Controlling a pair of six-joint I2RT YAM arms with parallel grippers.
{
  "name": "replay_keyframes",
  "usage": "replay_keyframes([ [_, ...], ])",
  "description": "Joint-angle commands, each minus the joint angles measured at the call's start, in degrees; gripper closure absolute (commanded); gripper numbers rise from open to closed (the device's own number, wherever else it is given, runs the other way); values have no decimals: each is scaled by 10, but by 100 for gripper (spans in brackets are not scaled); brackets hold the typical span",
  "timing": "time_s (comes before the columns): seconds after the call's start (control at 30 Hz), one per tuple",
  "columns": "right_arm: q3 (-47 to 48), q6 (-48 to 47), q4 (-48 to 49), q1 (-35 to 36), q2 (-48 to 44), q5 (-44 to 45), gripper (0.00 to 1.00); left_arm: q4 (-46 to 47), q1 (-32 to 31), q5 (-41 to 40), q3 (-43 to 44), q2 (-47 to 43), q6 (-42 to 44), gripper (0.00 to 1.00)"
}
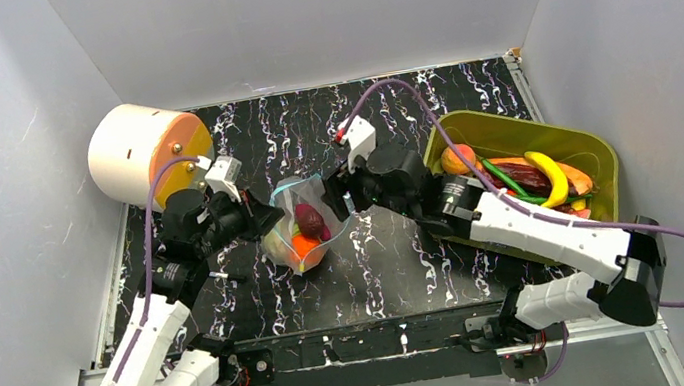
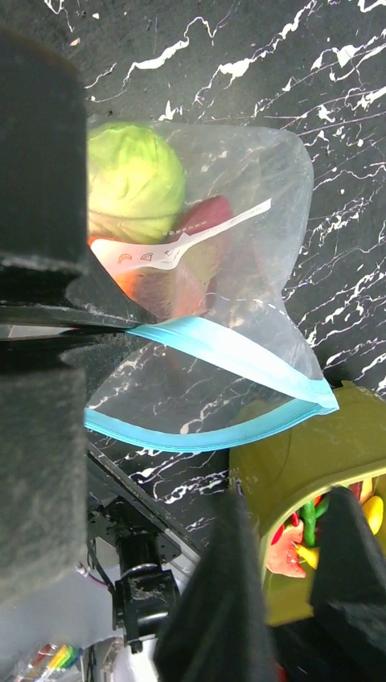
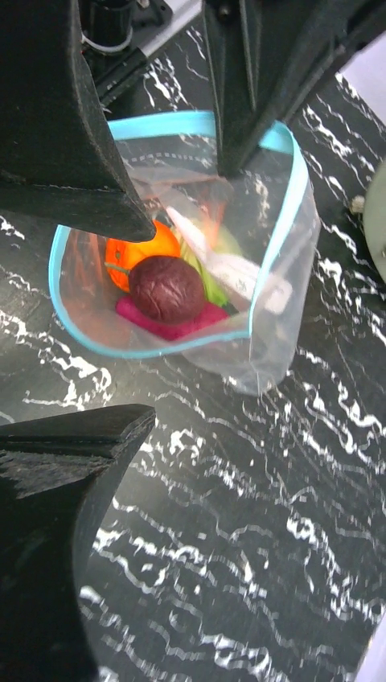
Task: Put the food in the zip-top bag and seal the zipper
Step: Place the fake fruit in the zipper food storage bag, then pick up the fake fruit from the bin.
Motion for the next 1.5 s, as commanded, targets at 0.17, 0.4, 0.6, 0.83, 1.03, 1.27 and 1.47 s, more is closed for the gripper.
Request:
replay_keyframes([
  [0.17,60,79,-120,-91,-29,107,28,-13,-1,13,-20,-37,61,100],
  [0.4,56,103,-168,-186,-35,147,30,-7,-1,37,-34,-53,89,100],
  [0.6,37,90,-167,-257,-44,183,29,-7,-1,36,-47,-53,105,100],
  [0.83,-13,88,-118,-365,-26,137,23,-1,-1,47,-53,-59,102,100],
  [1.03,-67,93,-54,-439,5,110,21,-5,-1,40,-55,-67,108,100],
  [1.27,-118,85,29,-469,53,86,18,-7,-1,37,-54,-67,113,100],
  [1.47,-147,78,107,-482,79,54,15,-8,-1,35,-54,-68,115,100],
])
